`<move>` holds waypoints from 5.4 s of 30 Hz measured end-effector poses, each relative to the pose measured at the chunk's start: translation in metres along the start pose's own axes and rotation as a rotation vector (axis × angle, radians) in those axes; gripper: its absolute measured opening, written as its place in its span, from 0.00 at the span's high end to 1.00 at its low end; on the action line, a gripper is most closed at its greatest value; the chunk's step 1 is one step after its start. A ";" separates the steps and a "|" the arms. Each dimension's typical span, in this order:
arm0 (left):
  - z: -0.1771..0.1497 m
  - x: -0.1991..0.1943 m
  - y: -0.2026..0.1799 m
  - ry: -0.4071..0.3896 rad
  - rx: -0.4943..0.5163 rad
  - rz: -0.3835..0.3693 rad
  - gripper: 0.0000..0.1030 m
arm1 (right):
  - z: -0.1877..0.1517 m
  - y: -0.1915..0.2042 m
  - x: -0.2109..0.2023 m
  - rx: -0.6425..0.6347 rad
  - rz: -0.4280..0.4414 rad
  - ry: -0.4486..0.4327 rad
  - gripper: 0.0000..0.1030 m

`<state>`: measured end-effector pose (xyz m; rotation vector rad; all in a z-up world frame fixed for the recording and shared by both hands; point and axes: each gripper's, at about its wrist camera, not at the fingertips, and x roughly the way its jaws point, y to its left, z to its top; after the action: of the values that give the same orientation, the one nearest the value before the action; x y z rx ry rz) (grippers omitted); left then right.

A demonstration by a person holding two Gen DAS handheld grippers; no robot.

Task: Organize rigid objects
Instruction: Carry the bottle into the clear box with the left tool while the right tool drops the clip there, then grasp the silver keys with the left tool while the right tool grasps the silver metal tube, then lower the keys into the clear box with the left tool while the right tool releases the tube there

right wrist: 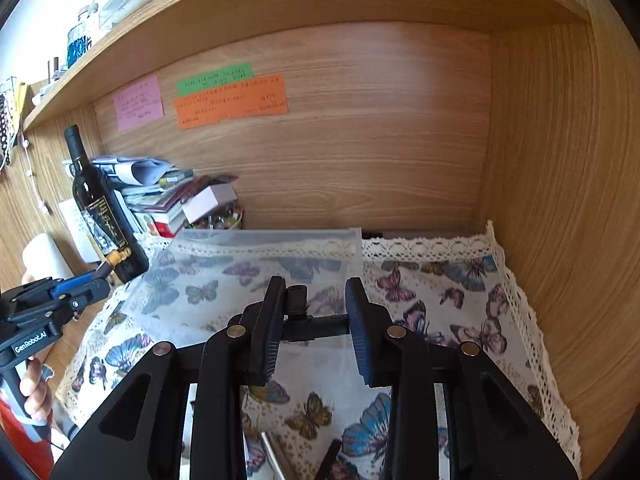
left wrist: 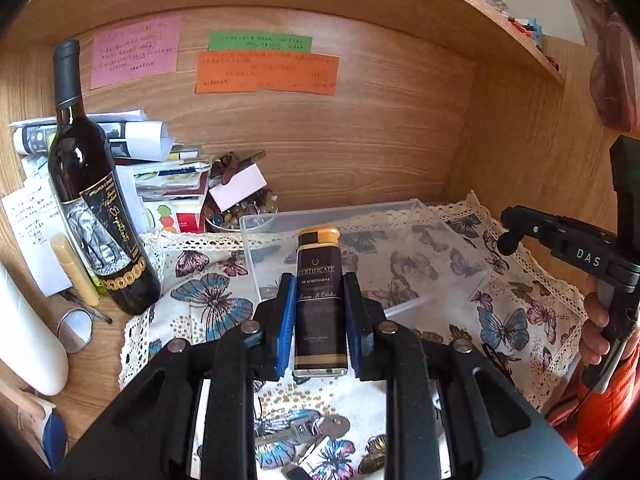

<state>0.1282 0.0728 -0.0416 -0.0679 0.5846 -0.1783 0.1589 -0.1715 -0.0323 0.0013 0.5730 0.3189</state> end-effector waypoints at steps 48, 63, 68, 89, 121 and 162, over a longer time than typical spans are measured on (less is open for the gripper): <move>0.007 0.031 -0.014 0.030 0.018 0.131 0.05 | -0.006 0.018 0.033 -0.116 0.010 0.066 0.19; -0.052 0.008 0.008 0.140 -0.012 0.211 0.03 | -0.059 0.021 -0.002 -0.135 0.024 0.109 0.16; -0.078 0.018 0.016 0.231 -0.029 0.196 0.03 | -0.078 0.017 -0.003 -0.122 0.035 0.155 0.16; -0.103 0.044 0.007 0.364 0.038 0.110 0.43 | -0.120 0.011 0.028 -0.126 0.109 0.376 0.65; -0.060 0.004 0.006 0.163 0.005 0.095 0.73 | -0.072 -0.005 0.004 -0.084 0.035 0.176 0.86; 0.003 0.086 0.011 0.183 -0.039 0.036 0.93 | -0.009 0.011 0.091 -0.189 0.022 0.207 0.86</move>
<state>0.2018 0.0679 -0.0866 -0.0791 0.7712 -0.1389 0.2226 -0.1343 -0.0873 -0.2102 0.7465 0.3962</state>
